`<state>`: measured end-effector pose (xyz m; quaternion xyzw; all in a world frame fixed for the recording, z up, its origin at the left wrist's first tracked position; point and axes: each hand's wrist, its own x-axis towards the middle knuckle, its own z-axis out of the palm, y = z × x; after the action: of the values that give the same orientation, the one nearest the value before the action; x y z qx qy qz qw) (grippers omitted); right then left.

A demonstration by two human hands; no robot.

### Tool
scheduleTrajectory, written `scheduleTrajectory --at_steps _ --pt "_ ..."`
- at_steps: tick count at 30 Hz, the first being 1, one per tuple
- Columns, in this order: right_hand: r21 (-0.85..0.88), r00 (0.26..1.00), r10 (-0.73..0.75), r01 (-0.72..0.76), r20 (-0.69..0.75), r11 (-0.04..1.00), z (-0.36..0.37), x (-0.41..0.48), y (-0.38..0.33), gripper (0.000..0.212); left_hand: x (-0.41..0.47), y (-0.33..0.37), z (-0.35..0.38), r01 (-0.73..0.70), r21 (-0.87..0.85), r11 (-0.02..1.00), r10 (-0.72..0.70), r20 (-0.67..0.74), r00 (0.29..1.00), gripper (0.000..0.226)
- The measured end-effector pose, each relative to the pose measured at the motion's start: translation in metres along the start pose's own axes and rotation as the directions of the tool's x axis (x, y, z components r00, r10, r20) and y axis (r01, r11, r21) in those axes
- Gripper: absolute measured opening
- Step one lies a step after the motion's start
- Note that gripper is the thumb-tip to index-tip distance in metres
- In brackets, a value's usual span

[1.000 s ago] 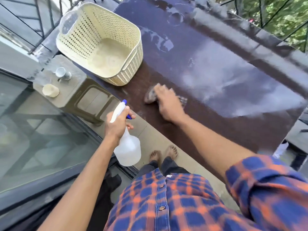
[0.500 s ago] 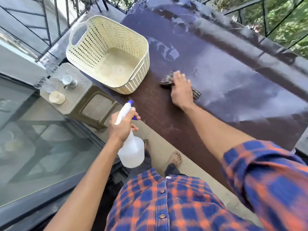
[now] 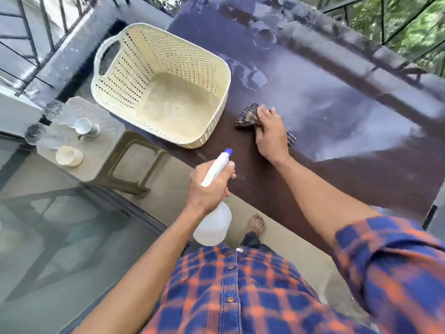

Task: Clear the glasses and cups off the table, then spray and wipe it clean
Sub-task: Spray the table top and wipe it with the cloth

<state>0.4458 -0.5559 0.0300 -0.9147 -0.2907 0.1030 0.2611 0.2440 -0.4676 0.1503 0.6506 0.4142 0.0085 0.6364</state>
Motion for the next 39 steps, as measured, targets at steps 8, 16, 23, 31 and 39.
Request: scheduleTrajectory --at_steps 8,16,23,31,39 --pt "0.009 0.845 -0.428 0.449 0.321 0.893 0.01 -0.119 -0.039 0.036 0.016 0.013 -0.001 -0.118 0.077 0.99 0.108 0.125 0.986 0.038" --pt "-0.024 0.998 0.054 -0.054 0.012 0.998 -0.036 -0.031 0.041 0.057 0.042 0.053 0.015 -0.093 0.001 0.996 0.092 0.12 0.988 0.032" --pt "-0.082 0.993 -0.044 0.053 0.111 0.995 -0.017 0.065 0.002 0.063 0.065 0.081 0.041 -0.13 -0.006 0.992 0.13 0.086 0.988 0.033" --pt "-0.136 0.947 0.226 -0.26 -0.227 0.956 -0.074 -0.021 0.129 0.059 0.092 0.091 0.079 -0.086 0.067 0.994 0.077 0.127 0.989 0.029" --pt "-0.069 0.763 0.522 -0.586 -0.381 0.807 -0.067 0.028 0.094 0.062 0.104 0.102 0.1 -0.105 0.092 0.99 0.093 0.122 0.988 0.023"
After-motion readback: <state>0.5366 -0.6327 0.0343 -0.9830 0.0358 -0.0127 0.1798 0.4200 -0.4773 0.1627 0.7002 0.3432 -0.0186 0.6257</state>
